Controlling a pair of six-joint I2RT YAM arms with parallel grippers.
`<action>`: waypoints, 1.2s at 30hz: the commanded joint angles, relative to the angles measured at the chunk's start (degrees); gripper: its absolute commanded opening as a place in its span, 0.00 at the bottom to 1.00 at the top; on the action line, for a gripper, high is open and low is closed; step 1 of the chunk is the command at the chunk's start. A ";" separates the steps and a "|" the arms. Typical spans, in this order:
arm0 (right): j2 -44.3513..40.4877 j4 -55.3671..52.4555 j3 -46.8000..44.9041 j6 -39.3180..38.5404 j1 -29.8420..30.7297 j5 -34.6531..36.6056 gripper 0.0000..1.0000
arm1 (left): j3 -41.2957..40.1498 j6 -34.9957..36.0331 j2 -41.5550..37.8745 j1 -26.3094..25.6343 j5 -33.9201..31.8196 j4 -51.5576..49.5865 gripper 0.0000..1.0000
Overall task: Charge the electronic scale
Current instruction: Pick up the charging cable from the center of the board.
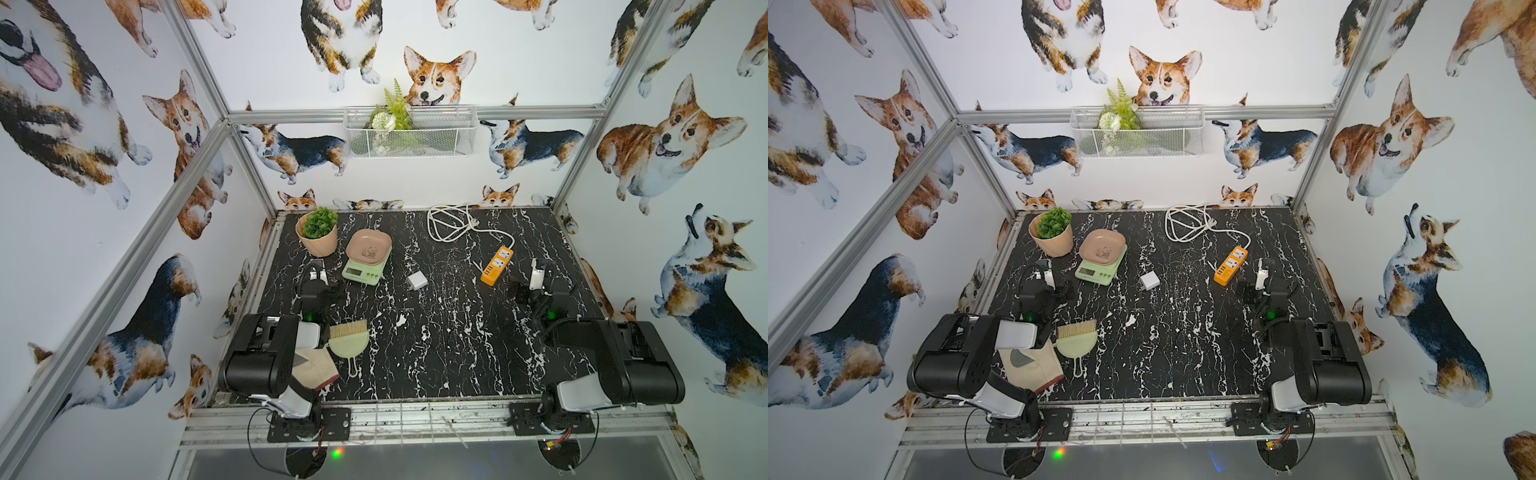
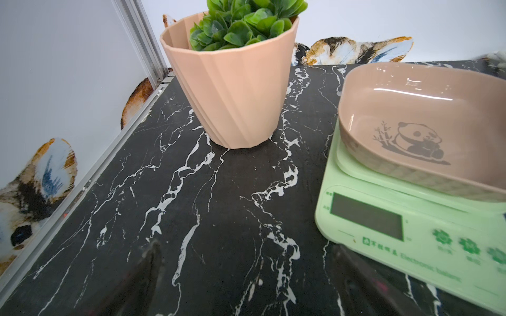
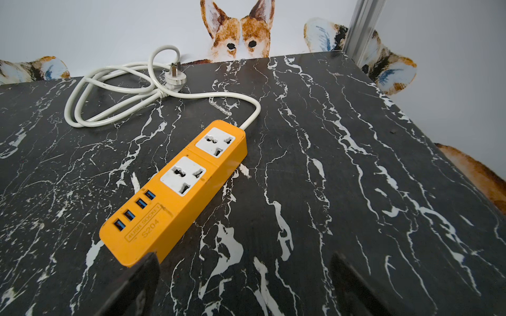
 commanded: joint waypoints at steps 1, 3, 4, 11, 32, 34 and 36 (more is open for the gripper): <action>-0.22 2.05 -0.14 0.57 0.08 0.72 1.00 | 0.14 0.63 -0.10 0.02 0.32 2.04 1.00; -0.31 2.24 -0.33 0.59 0.20 1.01 1.00 | 0.23 0.71 -0.09 0.02 0.32 1.98 1.00; -0.36 2.62 -0.59 0.56 0.33 1.31 1.00 | 0.07 0.67 -0.16 0.06 0.32 2.23 1.00; -1.03 8.78 -4.19 0.14 1.12 2.26 1.00 | -5.87 0.65 0.09 0.04 0.08 13.67 1.00; -0.05 2.13 -0.16 -0.61 1.12 2.34 1.00 | -0.21 -0.65 -0.08 -0.08 -3.37 2.81 1.00; -0.05 1.86 0.15 -0.50 0.98 2.57 1.00 | -0.63 -0.12 -0.39 -0.06 -2.54 3.35 1.00; -1.31 0.17 0.83 0.10 1.02 4.25 1.00 | -0.57 0.35 -2.76 -0.02 -1.29 1.37 1.00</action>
